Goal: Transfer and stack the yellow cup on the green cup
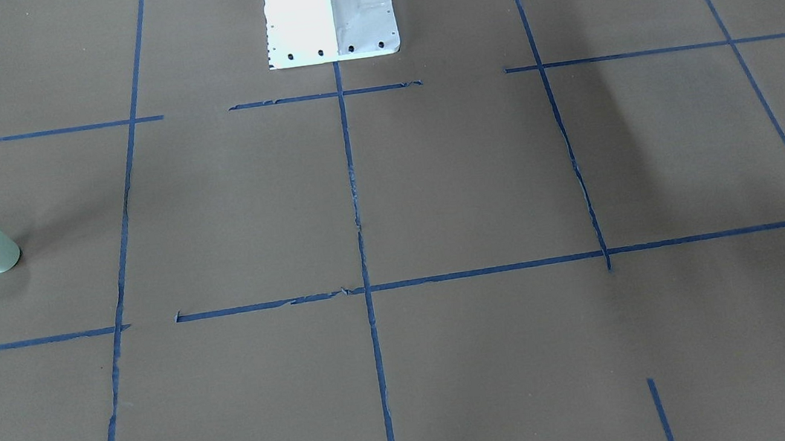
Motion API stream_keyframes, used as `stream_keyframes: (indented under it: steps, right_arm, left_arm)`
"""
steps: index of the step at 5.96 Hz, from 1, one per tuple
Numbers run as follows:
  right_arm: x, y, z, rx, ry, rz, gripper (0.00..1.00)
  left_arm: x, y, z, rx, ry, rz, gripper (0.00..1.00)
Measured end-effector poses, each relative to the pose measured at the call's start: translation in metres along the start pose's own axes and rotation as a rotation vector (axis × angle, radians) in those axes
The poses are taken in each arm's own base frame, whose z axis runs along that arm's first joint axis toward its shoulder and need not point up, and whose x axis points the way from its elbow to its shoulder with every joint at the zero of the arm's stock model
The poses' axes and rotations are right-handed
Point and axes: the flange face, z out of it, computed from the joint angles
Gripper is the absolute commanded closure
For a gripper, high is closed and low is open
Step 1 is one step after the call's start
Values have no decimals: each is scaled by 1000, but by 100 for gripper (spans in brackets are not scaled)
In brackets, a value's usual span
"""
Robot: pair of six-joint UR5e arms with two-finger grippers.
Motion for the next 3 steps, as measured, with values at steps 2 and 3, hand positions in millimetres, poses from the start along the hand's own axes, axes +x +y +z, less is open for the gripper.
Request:
stream_keyframes:
  steps: [2, 3]
  right_arm:
    - [0, -1, 0, 1, 0, -1, 0]
    - [-1, -2, -1, 4, 2, -7, 0]
  left_arm:
    - [47, -58, -20, -93, 269, 111, 38]
    - [70, -76, -43, -118, 463, 155, 46]
